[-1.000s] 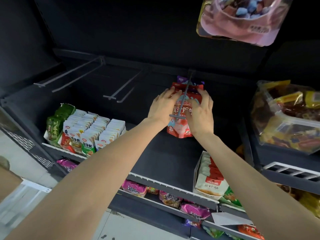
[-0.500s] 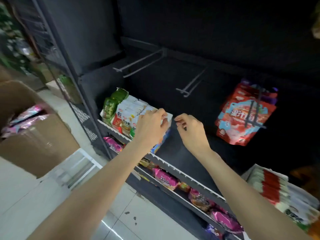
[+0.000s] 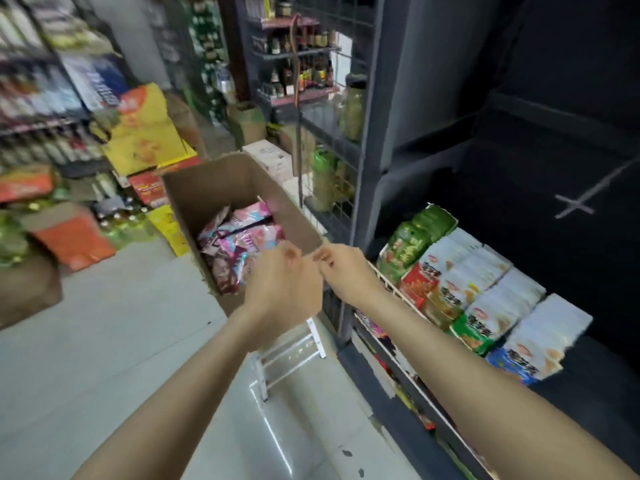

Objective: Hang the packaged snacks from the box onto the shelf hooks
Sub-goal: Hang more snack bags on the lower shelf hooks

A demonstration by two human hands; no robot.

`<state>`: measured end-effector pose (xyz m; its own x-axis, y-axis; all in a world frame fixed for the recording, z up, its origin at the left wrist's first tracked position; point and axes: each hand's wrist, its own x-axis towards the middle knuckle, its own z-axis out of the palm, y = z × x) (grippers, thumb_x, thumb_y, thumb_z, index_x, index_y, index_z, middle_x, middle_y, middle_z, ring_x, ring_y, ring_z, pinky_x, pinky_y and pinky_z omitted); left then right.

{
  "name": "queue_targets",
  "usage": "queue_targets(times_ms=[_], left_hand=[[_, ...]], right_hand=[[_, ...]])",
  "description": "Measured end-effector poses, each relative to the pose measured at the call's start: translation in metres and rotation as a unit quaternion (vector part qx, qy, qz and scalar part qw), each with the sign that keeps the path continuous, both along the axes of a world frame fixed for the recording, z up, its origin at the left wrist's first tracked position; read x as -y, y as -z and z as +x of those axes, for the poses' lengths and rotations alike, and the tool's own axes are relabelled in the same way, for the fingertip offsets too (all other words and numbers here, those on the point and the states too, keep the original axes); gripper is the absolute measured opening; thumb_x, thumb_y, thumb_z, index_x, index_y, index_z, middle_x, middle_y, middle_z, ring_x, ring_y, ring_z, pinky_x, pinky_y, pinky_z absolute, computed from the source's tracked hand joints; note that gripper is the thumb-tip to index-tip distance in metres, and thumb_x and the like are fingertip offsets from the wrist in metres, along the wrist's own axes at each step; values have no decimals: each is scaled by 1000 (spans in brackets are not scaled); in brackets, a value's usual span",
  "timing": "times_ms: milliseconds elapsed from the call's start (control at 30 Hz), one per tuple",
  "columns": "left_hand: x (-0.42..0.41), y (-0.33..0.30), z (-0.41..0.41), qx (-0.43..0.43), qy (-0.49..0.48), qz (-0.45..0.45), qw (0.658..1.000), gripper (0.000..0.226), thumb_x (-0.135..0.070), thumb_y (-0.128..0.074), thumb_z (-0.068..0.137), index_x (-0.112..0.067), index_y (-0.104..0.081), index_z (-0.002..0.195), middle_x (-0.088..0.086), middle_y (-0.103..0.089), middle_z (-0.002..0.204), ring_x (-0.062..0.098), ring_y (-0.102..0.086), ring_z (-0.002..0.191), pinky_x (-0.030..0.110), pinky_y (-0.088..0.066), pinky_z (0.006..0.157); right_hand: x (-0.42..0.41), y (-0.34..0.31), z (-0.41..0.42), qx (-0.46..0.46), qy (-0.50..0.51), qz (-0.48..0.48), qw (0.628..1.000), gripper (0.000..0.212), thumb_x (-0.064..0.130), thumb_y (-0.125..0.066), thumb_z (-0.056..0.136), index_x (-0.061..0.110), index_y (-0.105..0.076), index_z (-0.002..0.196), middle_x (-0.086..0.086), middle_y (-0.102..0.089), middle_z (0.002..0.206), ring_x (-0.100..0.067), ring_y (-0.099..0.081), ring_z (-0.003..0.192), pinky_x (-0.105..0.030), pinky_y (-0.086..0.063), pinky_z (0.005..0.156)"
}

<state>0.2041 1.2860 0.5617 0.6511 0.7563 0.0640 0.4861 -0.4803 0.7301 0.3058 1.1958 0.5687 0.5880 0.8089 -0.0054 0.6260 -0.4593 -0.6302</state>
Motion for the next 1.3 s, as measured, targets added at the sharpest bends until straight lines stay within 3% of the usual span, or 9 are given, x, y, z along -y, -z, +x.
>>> queue_targets(times_ms=[67, 167, 300, 467, 567, 700, 867, 1133, 1300], left_hand=[[-43, 4, -4, -36, -30, -10, 999, 16, -8, -49, 88, -10, -65, 89, 8, -66, 86, 26, -60, 84, 30, -45, 68], [-107, 20, 0, -94, -68, -37, 993, 24, -8, -50, 87, -1, -64, 104, 19, -66, 108, 32, -59, 105, 35, -44, 87], [-167, 45, 17, -218, -55, -61, 972, 14, -11, -51, 91, 0, -59, 87, 23, -61, 113, 33, -57, 105, 32, -43, 79], [-221, 79, 43, -339, -49, -97, 934, 25, -8, -49, 92, 1, -56, 114, 19, -57, 123, 30, -54, 113, 31, -44, 89], [-239, 101, 47, -367, -37, -136, 919, 36, -13, -54, 90, -2, -53, 124, 15, -54, 127, 28, -53, 115, 31, -45, 93], [-252, 118, 48, -361, -82, -175, 912, 36, -17, -60, 83, -10, -55, 119, 12, -56, 123, 30, -56, 110, 39, -49, 94], [-265, 119, 53, -323, -144, -201, 913, 34, -14, -58, 88, -3, -54, 120, 19, -55, 126, 34, -55, 114, 37, -47, 93], [-284, 93, 54, -224, -210, -149, 940, 29, -15, -51, 93, -4, -50, 119, 19, -57, 122, 36, -56, 111, 43, -47, 96], [-279, 73, 49, -192, -189, -152, 951, 20, -9, -57, 89, -2, -57, 109, 18, -61, 116, 32, -57, 109, 34, -48, 90]], right_hand=[[-44, 5, -1, -3, -21, -5, 1000, 28, 9, -47, 85, 14, -70, 100, -10, -70, 104, -29, -62, 99, -40, -50, 86], [-105, 16, 7, 16, -48, -32, 998, 28, 6, -48, 86, 8, -69, 104, -13, -68, 106, -30, -61, 102, -37, -48, 85], [-177, 39, 32, 21, -99, -99, 990, 25, 11, -47, 92, 0, -61, 109, -20, -61, 110, -35, -57, 104, -36, -43, 80], [-257, 81, 67, 40, -167, -200, 965, 50, 14, -52, 91, 3, -37, 137, -20, -40, 138, -36, -41, 127, -40, -36, 104], [-290, 103, 76, 46, -224, -252, 940, 50, 15, -54, 89, 5, -40, 136, -18, -41, 139, -34, -41, 127, -37, -37, 103], [-311, 122, 79, 50, -255, -320, 911, 33, 13, -49, 93, 1, -49, 123, -19, -49, 132, -32, -47, 120, -28, -38, 87], [-328, 145, 87, 61, -208, -308, 927, 57, 28, -58, 89, 11, -37, 138, -15, -39, 140, -34, -43, 127, -40, -39, 105], [-343, 135, 92, 72, -209, -328, 918, 26, 17, -48, 89, 11, -58, 112, -14, -59, 122, -35, -58, 110, -39, -47, 88], [-346, 114, 88, 30, -215, -173, 961, 36, 9, -48, 88, 12, -54, 123, -14, -57, 123, -32, -53, 115, -37, -44, 91]])
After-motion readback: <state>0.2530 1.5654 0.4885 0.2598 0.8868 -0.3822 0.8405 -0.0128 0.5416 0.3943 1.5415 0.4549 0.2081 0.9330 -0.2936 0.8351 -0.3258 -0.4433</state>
